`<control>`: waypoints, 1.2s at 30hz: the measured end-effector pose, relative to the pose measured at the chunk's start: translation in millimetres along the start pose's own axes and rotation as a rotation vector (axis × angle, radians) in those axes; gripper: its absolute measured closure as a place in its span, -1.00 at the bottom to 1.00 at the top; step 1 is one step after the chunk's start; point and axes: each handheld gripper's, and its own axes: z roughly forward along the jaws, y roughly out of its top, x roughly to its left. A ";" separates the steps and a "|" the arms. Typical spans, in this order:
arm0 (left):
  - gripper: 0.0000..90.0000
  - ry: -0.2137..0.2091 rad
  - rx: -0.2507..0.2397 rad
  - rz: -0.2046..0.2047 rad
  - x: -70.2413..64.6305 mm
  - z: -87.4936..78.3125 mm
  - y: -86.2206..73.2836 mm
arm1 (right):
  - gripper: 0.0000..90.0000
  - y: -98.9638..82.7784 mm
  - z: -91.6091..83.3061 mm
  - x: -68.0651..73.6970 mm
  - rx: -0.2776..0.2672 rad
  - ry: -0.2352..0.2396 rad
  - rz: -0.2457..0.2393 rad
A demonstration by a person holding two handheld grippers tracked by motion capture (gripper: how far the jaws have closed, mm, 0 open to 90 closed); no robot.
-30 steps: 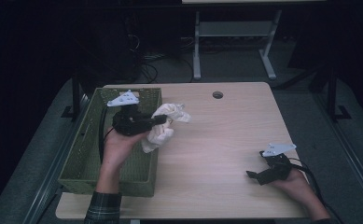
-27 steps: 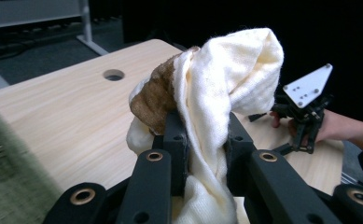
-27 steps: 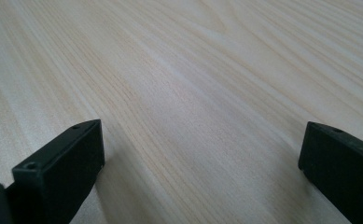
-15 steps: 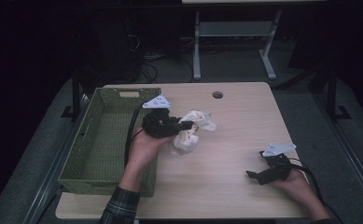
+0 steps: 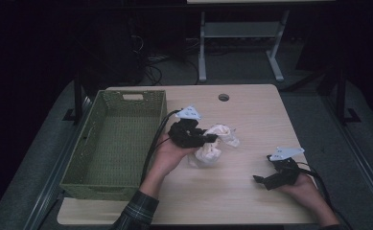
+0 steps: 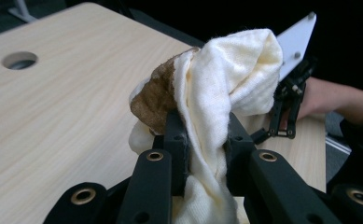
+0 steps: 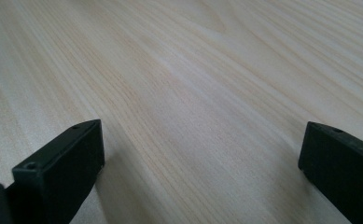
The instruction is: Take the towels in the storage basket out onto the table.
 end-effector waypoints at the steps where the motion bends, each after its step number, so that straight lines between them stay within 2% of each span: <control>1: 0.69 -0.003 0.020 0.010 -1.5 7.4 -2.1 | -1.00 0.0 0.0 0.0 0.000 0.000 0.000; 9: 0.69 -0.038 0.093 0.048 -8.1 39.4 -12.6 | -1.00 0.0 0.0 0.0 0.000 0.000 0.000; 10: 0.69 -0.038 0.093 0.048 -8.1 39.4 -12.6 | -1.00 -0.2 -0.1 -0.3 0.000 0.000 -0.006; 13: 0.68 -0.055 0.138 0.082 -11.8 56.2 -18.6 | -1.00 -0.2 0.0 -0.2 -0.001 0.000 -0.004; 14: 0.68 -0.055 0.138 0.082 -11.8 56.2 -18.6 | -1.00 -0.2 0.0 -0.2 -0.001 0.000 -0.005; 16: 0.68 -0.080 0.157 0.065 -12.8 68.5 -24.5 | -1.00 -0.2 0.0 -0.2 -0.001 0.000 -0.005; 20: 0.68 -0.066 0.220 0.084 -14.0 88.0 -35.6 | -1.00 -0.3 0.0 -0.2 -0.001 0.001 -0.005; 24: 0.67 -0.087 0.228 0.081 -11.6 96.5 -42.3 | -1.00 0.0 0.0 0.0 0.000 0.000 0.000; 26: 0.65 -0.097 0.250 0.093 -12.4 106.4 -49.4 | -1.00 0.2 0.6 -0.5 -0.002 -0.001 -0.005; 28: 0.64 -0.100 0.258 0.098 -12.7 109.2 -50.6 | -1.00 0.3 0.5 -0.3 -0.001 0.000 -0.001; 30: 0.57 -0.105 0.270 0.109 -13.1 113.7 -51.7 | -1.00 0.0 0.1 -0.1 0.000 -0.001 0.000; 32: 0.39 -0.108 0.264 0.105 -14.7 116.7 -51.8 | -1.00 -0.7 -0.5 0.3 -0.002 -0.001 0.005; 36: 0.09 -0.094 0.223 0.104 -18.5 107.5 -46.6 | -1.00 -1.9 -1.4 -0.5 -0.004 0.001 -0.006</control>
